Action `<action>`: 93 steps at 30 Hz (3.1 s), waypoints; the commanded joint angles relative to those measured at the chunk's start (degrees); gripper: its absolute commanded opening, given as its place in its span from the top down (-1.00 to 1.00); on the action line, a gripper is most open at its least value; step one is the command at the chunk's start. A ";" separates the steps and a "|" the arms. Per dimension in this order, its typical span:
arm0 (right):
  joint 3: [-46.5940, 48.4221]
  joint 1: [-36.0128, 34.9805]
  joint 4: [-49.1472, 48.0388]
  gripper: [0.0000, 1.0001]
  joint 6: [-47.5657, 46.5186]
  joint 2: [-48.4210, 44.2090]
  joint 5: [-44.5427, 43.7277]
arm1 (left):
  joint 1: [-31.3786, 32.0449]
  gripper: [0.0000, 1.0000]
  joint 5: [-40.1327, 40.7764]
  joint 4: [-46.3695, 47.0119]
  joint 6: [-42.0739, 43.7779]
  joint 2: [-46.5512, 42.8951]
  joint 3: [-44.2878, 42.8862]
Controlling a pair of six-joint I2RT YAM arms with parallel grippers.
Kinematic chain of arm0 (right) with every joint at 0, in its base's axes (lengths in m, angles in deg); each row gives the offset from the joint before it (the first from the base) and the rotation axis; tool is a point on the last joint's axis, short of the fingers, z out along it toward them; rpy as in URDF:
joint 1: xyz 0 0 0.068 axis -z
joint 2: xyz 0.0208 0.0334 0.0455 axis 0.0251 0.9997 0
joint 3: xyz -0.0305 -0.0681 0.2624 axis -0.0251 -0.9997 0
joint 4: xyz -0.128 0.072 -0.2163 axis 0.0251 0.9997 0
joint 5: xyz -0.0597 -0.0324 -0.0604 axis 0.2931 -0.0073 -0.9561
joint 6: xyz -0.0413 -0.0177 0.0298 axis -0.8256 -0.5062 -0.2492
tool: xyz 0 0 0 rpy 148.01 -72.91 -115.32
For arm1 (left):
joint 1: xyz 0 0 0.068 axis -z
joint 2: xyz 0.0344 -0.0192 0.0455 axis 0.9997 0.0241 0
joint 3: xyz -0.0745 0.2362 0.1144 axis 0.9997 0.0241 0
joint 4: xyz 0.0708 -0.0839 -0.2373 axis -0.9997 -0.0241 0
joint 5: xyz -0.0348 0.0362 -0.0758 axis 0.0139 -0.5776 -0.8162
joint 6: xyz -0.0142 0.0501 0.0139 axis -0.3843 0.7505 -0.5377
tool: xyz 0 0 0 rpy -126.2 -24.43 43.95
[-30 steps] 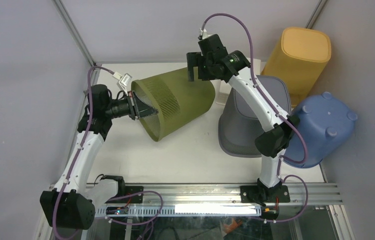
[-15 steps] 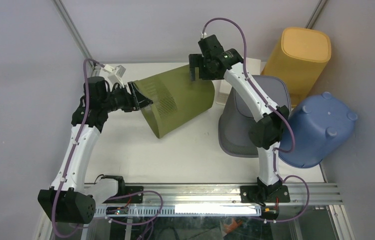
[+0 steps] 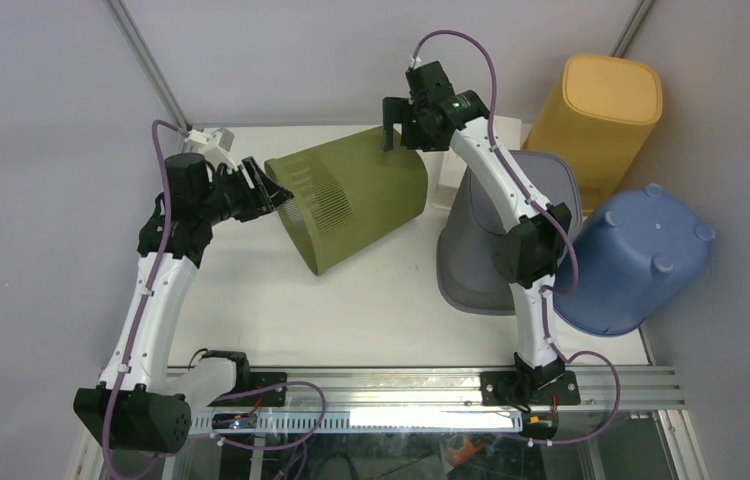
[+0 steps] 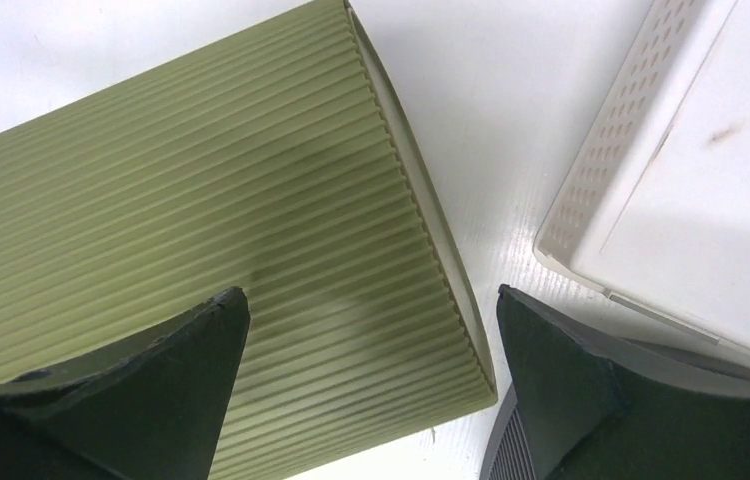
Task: Turn the large container upside down
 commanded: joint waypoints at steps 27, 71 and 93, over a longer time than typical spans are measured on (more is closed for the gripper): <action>-8.89 0.41 -10.84 -0.98 4.48 -11.04 18.57 | -0.30 -0.05 9.91 -1.37 0.46 1.41 4.61; -10.39 2.13 -9.91 -0.94 3.61 -5.35 18.92 | -0.30 0.05 5.75 4.26 -5.22 0.92 4.59; -19.55 3.20 -18.56 0.41 8.97 -19.13 28.10 | -0.37 0.66 6.69 4.40 -3.90 2.50 8.40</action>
